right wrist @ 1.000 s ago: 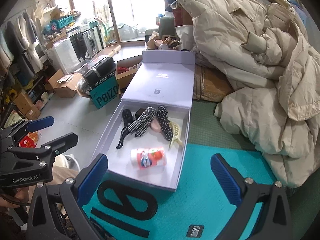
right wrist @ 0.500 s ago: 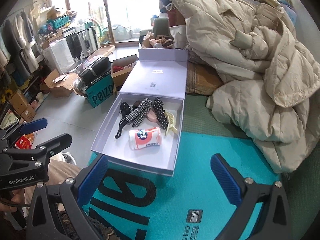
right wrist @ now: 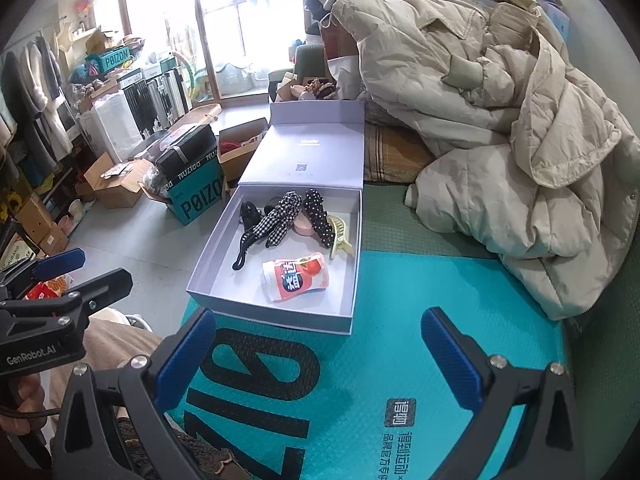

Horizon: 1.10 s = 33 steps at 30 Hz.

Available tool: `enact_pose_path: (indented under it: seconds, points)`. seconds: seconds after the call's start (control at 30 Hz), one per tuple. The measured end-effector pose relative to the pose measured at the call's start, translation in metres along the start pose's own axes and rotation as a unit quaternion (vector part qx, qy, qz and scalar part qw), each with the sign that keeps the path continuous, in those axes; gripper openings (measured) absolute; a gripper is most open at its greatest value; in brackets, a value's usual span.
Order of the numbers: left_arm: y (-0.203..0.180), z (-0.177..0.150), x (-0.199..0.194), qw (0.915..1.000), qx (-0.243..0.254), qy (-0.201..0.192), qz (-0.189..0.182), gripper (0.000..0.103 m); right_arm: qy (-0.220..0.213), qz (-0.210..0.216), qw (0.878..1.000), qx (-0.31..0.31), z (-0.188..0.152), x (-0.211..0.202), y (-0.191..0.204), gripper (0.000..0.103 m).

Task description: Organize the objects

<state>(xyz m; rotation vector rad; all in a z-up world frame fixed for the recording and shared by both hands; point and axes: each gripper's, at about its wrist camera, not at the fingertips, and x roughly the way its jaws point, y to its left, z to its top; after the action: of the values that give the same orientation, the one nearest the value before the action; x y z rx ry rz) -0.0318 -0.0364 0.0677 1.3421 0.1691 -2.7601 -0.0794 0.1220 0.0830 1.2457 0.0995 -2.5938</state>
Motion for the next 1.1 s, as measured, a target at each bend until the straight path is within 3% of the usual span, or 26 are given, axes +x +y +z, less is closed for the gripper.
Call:
enact_pose_path:
  seconds: [0.73, 1.1]
  points:
    - [0.004, -0.005, 0.006, 0.9996, 0.006, 0.016, 0.021, 0.088, -0.001, -0.024, 0.999, -0.021, 0.0, 0.007, 0.002, 0.103]
    - [0.006, -0.006, 0.009, 0.9997, 0.003, 0.021, 0.014, 0.088, 0.006, -0.022, 0.999, -0.023, 0.0, 0.011, 0.002, 0.103]
